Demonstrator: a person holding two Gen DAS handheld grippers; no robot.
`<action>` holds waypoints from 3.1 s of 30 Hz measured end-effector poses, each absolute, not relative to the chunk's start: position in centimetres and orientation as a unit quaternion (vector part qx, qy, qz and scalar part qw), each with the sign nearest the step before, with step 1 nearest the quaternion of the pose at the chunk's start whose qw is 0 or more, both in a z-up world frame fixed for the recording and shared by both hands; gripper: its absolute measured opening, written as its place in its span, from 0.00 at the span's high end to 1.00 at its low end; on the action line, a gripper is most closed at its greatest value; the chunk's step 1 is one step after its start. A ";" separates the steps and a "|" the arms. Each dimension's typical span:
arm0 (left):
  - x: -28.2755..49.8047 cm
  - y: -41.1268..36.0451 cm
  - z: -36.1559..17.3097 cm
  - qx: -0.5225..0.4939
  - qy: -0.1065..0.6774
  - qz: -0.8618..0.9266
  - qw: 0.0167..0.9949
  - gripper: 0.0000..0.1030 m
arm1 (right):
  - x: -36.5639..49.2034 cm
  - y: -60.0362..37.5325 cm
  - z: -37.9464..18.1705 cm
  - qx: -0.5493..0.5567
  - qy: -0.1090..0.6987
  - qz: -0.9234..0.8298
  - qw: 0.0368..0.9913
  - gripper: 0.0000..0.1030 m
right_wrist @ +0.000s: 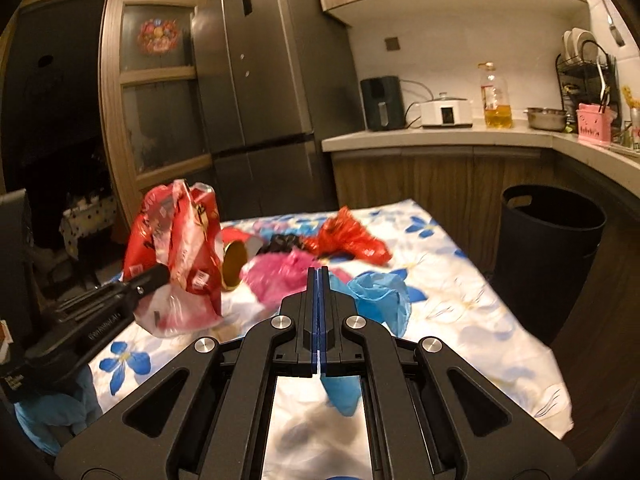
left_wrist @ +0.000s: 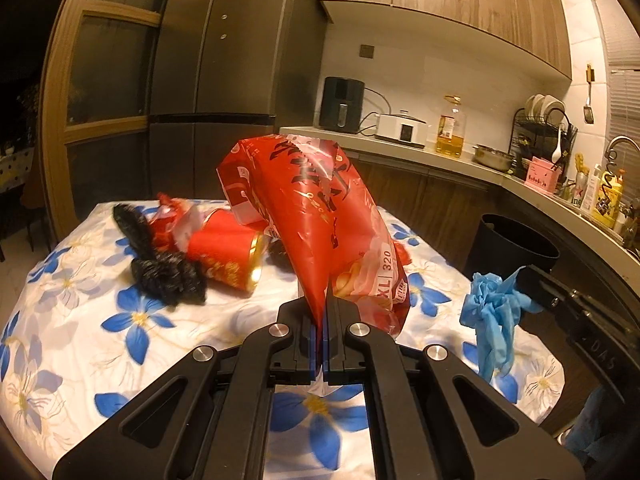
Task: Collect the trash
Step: 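Carry the red bag and blue glove over the black trash bin, then open both tools to drop the red bag and glove into the bin, then move both open tools back toward the bags on the table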
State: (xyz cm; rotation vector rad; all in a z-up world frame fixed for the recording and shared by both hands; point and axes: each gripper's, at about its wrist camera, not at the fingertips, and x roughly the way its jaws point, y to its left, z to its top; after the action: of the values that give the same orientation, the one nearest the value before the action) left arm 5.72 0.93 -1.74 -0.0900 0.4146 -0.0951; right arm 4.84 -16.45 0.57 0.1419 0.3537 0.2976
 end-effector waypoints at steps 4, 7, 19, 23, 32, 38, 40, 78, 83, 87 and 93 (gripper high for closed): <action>6.7 -1.0 -0.9 -0.035 0.203 -0.065 0.976 0.99 | 5.1 -18.1 1.5 0.071 0.166 0.135 0.974 1.00; 7.9 -3.1 -0.3 -0.026 0.202 -0.083 0.976 0.99 | 5.6 -19.5 2.2 0.072 0.162 0.121 0.977 1.00; 13.1 -12.2 2.8 0.007 0.188 -0.176 0.966 0.99 | 8.7 -26.5 5.1 0.070 0.135 0.025 0.988 1.00; 15.1 -15.9 4.0 0.015 0.172 -0.206 0.963 0.99 | 10.4 -29.9 6.2 0.076 0.124 -0.016 0.989 1.00; 20.1 -23.0 4.4 0.017 0.176 -0.244 0.954 0.99 | 14.6 -37.2 7.4 0.095 0.115 -0.086 0.985 1.00; 22.4 -27.0 4.2 0.019 0.184 -0.261 0.948 0.99 | 16.4 -40.4 7.6 0.100 0.107 -0.106 0.984 1.00; 23.0 -28.0 4.1 0.021 0.186 -0.264 0.946 0.99 | 17.1 -41.2 7.8 0.103 0.107 -0.107 0.983 1.00; 28.1 -33.4 0.5 0.042 0.211 -0.292 0.932 0.48 | 23.9 -46.8 5.2 0.146 0.154 -0.105 0.972 0.90; 28.3 -32.5 0.3 0.032 0.216 -0.270 0.938 0.30 | 23.7 -47.0 5.0 0.150 0.152 -0.112 0.970 0.52; 28.0 -31.0 0.3 0.027 0.210 -0.241 0.947 0.19 | 23.0 -46.8 4.3 0.148 0.160 -0.128 0.968 0.39; 26.1 -28.7 -0.3 0.046 0.199 -0.206 0.957 0.14 | 21.2 -44.6 2.6 0.106 0.181 -0.159 0.965 0.25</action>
State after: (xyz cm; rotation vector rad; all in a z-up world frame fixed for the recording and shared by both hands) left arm 26.14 -28.72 -0.33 0.0939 0.4046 -0.4180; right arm 21.19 -44.61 2.59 0.2154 0.3673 -0.3211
